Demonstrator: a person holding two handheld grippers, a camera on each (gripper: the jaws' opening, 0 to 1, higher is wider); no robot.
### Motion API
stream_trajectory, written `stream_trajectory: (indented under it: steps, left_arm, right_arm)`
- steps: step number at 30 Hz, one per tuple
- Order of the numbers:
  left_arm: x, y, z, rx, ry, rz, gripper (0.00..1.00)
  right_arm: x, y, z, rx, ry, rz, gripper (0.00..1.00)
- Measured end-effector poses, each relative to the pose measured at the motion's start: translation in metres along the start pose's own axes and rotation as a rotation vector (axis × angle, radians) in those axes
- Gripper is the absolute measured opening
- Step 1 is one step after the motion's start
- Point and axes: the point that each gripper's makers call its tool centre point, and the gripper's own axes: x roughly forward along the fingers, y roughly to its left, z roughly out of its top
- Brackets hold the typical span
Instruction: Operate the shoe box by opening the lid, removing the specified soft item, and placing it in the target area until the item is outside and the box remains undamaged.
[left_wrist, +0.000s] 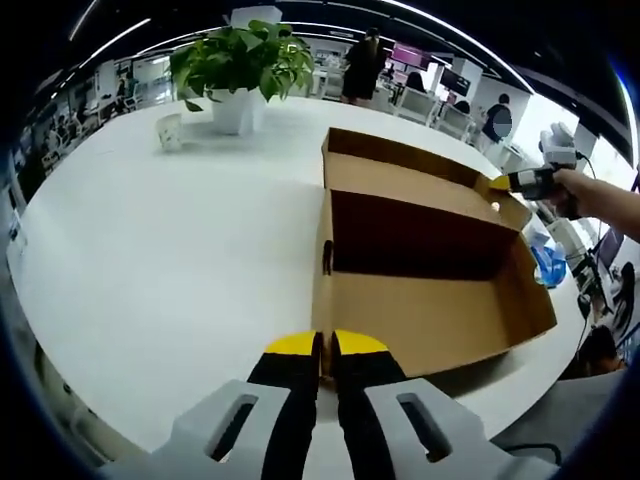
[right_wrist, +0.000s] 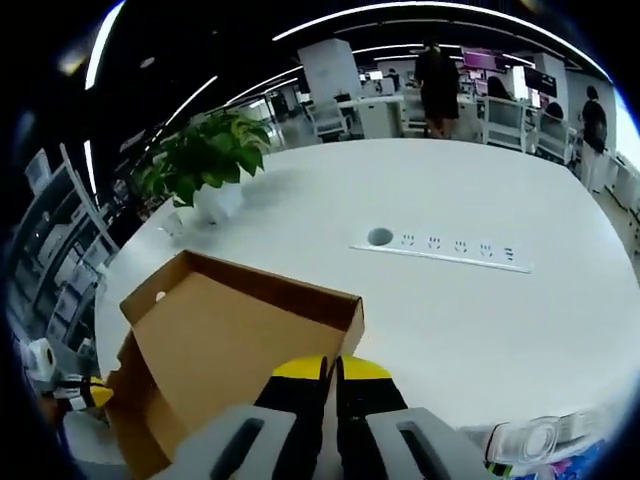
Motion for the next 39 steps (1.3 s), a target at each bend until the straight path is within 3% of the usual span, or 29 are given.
stream_trajectory:
  steps: [18, 33, 39]
  left_arm:
    - [0.002, 0.002, 0.000, 0.001, 0.001, -0.004, 0.02]
    - [0.005, 0.002, 0.000, 0.002, 0.000, -0.016, 0.02]
    - [0.005, 0.001, 0.001, 0.005, -0.005, -0.019, 0.02]
  right_arm:
    - [-0.030, 0.015, 0.017, -0.034, -0.122, 0.028, 0.00]
    - [-0.073, 0.041, 0.012, -0.068, -0.198, 0.055, 0.00]
    - [-0.073, 0.036, 0.021, -0.072, -0.242, 0.068, 0.00]
